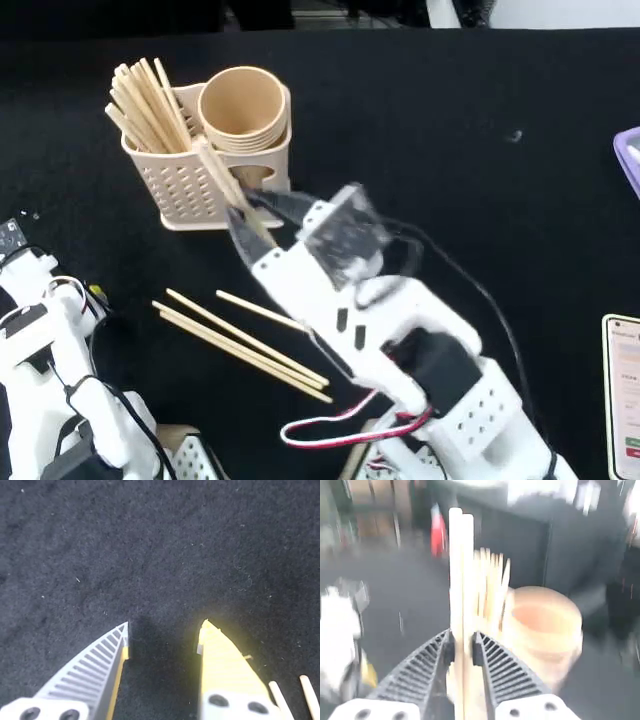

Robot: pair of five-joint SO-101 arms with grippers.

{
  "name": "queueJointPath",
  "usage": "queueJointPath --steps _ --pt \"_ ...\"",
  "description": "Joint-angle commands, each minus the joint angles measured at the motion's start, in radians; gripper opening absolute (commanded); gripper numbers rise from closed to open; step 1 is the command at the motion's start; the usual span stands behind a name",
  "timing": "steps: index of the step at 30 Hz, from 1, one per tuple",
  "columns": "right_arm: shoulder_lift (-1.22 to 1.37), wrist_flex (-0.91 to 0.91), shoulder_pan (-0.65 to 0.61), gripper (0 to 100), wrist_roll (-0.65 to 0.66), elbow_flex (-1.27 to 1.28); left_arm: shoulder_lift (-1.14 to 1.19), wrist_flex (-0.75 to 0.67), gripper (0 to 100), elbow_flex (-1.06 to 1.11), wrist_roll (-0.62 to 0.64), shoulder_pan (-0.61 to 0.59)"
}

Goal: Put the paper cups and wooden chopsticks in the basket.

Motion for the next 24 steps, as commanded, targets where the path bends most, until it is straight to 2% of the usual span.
queueJointPath --steps 1,6,9,20,24 --pt "0.035 -0.35 -0.023 1.1 -0.02 -0.073 -0.015 -0.011 22 -0.012 -0.005 0.013" --pt "0.225 -0.585 -0.026 1.1 -0.02 -0.113 -0.015 -0.008 22 -0.01 -0.005 0.053" --pt "0.358 -0.664 -0.026 1.1 -0.02 -0.203 -0.015 -0.008 22 -0.01 -0.005 0.061" --pt "0.878 -0.69 -0.021 1.1 -0.014 -0.677 -0.015 -0.008 22 -0.01 -0.006 0.058" --pt "1.017 -0.684 -0.02 1.1 -0.012 -0.763 -0.015 -0.008 22 -0.008 -0.006 0.053"
